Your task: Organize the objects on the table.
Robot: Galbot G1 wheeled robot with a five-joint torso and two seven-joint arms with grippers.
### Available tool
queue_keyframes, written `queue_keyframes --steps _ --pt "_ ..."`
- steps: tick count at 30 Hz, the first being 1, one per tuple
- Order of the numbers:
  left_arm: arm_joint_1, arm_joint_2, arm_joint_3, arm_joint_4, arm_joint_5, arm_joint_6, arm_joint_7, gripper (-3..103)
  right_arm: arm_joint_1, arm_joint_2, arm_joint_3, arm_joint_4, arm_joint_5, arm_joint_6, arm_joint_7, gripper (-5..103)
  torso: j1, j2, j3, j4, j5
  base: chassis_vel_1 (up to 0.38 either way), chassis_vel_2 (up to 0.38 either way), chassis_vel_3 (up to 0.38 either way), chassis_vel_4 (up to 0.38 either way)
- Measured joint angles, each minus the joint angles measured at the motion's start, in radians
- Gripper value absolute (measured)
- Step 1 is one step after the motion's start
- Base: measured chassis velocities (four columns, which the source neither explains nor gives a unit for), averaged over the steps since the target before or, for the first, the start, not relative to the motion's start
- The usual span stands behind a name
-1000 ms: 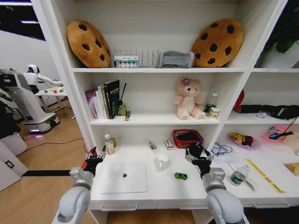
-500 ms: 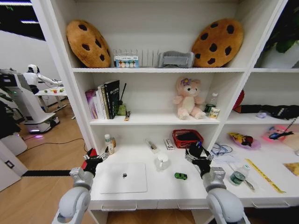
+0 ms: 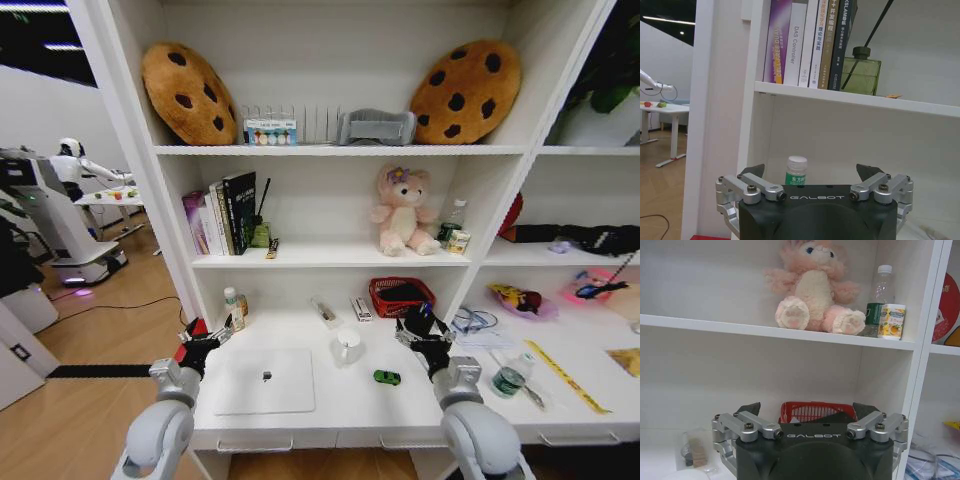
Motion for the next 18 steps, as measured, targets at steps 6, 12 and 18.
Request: queue_keyframes --steps 6,12,18 --pt "0.0 0.0 0.0 0.0 0.0 0.0 0.0 100 0.004 -0.003 0.002 0.0 -0.002 0.0 -0.002 100 0.0 0.0 0.0 0.0 0.0 0.0 0.0 0.0 0.0" --pt "0.0 0.0 0.0 0.0 0.0 0.0 0.0 100 0.008 -0.002 0.0 -0.003 -0.026 0.0 -0.011 100 0.0 0.0 0.0 0.0 0.0 0.0 0.0 0.0 0.0" --pt "0.0 0.0 0.0 0.0 0.0 0.0 0.0 100 0.01 -0.001 -0.004 -0.003 -0.029 0.001 -0.014 100 0.0 0.0 0.0 0.0 0.0 0.0 0.0 0.0 0.0"
